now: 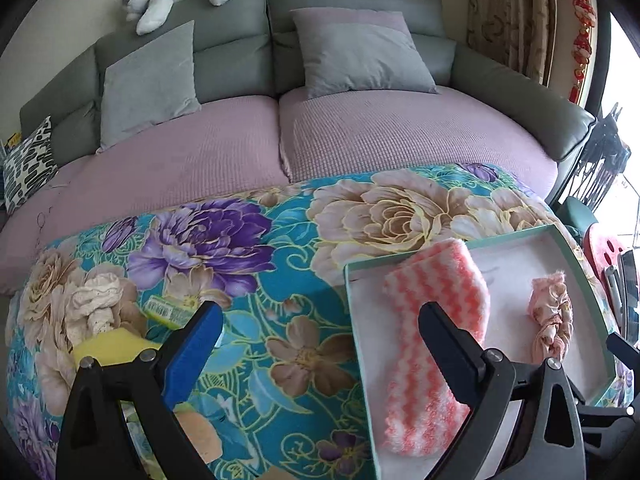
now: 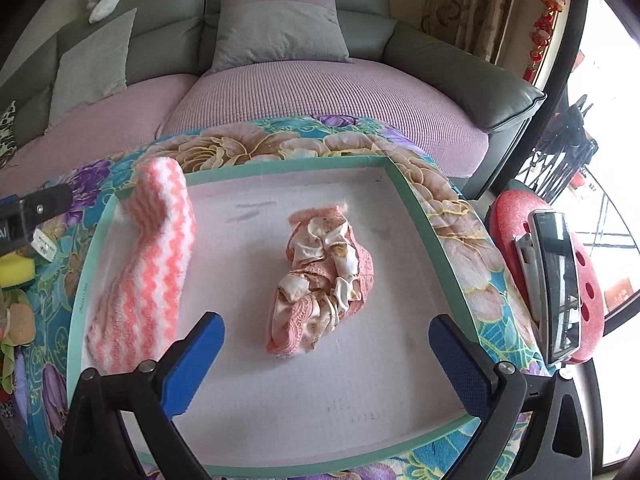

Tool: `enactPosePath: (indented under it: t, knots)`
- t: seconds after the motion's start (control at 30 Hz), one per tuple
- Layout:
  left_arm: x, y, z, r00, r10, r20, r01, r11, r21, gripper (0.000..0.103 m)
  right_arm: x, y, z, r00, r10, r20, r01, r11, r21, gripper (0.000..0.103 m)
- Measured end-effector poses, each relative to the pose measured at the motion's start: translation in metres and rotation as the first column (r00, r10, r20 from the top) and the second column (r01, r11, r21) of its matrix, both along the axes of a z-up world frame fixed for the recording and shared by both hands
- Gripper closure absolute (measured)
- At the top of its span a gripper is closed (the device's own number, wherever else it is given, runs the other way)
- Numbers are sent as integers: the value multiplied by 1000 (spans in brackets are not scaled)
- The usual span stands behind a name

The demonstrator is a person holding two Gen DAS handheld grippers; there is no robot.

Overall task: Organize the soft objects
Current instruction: 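Release the pink floral cloth with the right gripper while the left releases the striped towel into the tray, then move both grippers back to the pile of items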

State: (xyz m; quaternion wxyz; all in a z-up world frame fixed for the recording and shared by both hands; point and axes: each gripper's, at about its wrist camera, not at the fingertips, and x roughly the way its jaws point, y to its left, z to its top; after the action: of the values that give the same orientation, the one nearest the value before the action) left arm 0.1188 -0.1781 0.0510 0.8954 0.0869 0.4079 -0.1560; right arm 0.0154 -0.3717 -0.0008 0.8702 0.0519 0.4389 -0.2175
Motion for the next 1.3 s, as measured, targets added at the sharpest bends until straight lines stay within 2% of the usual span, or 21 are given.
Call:
enactPosePath:
  t: [0.13,0.27,0.33,0.47,0.67,1.0,1.13,1.3]
  knots:
    - [-11,40,2,997,74,10,-74,997,-15,5,-3,4,7,1000,-10,6,10,1000,-4,0]
    - [-20,92,5,981,189,40,-188,982,-12,4,-6,15,16,1000,9,29,-9,1000,-4,0]
    - [-25,117,6,968,244,55,-244,970,-8,4,-5,23,21,998,26,52,-26,1000,-2,0]
    - [-37,161,15,943,321,86,-317,947,-59,4,5,46,25,990,101,99,-107,993,57,0]
    - [-51,210,17,897,422,133,-416,907,-67,4,24,98,22,971,225,82,-230,972,50,0]
    - [-69,279,-2,841,535,84,-530,845,-72,4,35,178,13,920,384,74,-389,917,86,0]
    - [-76,299,-13,833,552,39,-546,832,-96,4,35,205,10,899,432,70,-437,894,97,0]
    - [-82,310,-28,840,542,-21,-542,835,-95,4,29,234,4,874,484,46,-486,870,84,0]
